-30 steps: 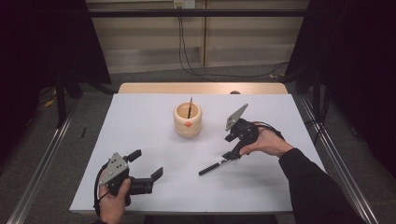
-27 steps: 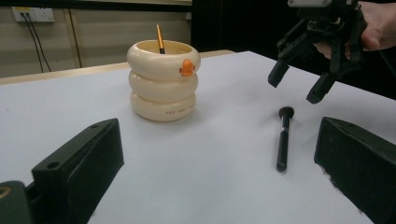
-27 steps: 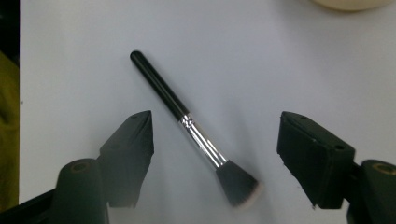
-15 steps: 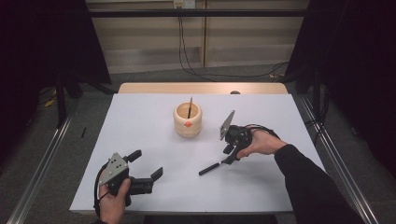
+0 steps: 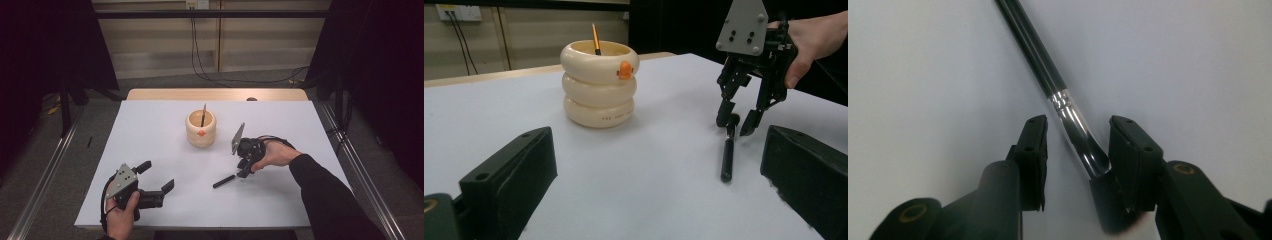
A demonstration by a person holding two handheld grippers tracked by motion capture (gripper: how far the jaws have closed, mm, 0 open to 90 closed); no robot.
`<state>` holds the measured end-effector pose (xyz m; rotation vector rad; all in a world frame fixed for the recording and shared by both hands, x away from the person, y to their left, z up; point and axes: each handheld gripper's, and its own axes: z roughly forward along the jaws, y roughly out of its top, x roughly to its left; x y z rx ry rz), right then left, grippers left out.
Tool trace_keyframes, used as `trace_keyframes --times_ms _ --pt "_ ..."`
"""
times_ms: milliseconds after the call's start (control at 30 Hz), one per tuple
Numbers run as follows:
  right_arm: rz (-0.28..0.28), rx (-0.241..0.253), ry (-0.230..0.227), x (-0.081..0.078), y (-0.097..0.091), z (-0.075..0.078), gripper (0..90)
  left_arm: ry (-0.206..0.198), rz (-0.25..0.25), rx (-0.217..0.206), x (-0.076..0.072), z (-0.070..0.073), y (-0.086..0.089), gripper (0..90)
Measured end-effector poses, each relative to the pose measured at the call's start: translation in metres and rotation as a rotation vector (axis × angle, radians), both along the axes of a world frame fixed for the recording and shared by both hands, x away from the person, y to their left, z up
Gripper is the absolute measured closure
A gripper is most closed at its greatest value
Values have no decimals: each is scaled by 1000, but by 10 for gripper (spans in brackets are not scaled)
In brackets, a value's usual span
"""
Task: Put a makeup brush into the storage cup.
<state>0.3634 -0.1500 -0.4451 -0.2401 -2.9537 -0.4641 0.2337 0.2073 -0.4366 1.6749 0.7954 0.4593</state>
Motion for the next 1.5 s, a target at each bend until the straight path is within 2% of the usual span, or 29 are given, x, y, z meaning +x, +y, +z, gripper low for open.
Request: trace_keyframes --times_ms 167,200,233,267,367,467,600,667,833,967,1000,1033,1200,1267,1333,1367,1400,1467,1500 --pt "13 -26 -2 -1 3 -5 615 0 -5 8 0 0 0 13" --pt "29 -22 -9 0 4 -5 626 0 -10 6 0 0 0 13" --pt "13 -25 -11 -1 3 -5 638 2 -6 8 0 0 0 13" --pt "40 -11 -25 0 2 -6 639 2 -4 8 0 0 0 13" --pt "34 -18 -36 -3 2 -6 646 2 -2 7 0 0 0 13" --pt "32 -26 -56 -3 2 -6 715 2 -7 7 0 0 0 14" --pt "16 -16 -67 -1 2 -6 768 5 -4 5 0 0 0 13" --pt "14 -20 -62 -1 2 -6 772 5 -3 6 0 0 0 14" --pt "-39 -32 -42 -1 3 -5 775 5 -4 4 -1 0 0 14" --pt "-45 -26 -46 0 2 -6 775 3 -6 8 0 0 0 14" --pt "-67 -33 -35 -1 2 -5 775 6 -4 8 0 0 0 14" --pt "-56 -21 -42 1 2 -6 776 4 -4 6 0 0 0 14" --pt "-84 -30 -38 -1 2 -5 776 10 -3 13 -1 0 -1 13" --pt "-86 -24 -38 -2 1 -5 776 8 2 23 -2 0 -1 15" --pt "-88 -10 -33 -1 -1 -5 776 10 -2 16 -1 0 -1 13" --pt "-102 -11 -46 -2 -2 -5 776 9 -3 16 -1 0 -1 14" --pt "-98 2 -49 -2 -4 -5 776 10 3 14 -1 0 -1 14" --pt "-130 3 -46 -5 -7 -5 776 14 -3 6 -1 -1 0 14" --pt "-120 19 -55 -4 -9 -5 776 12 0 10 0 -1 0 13"
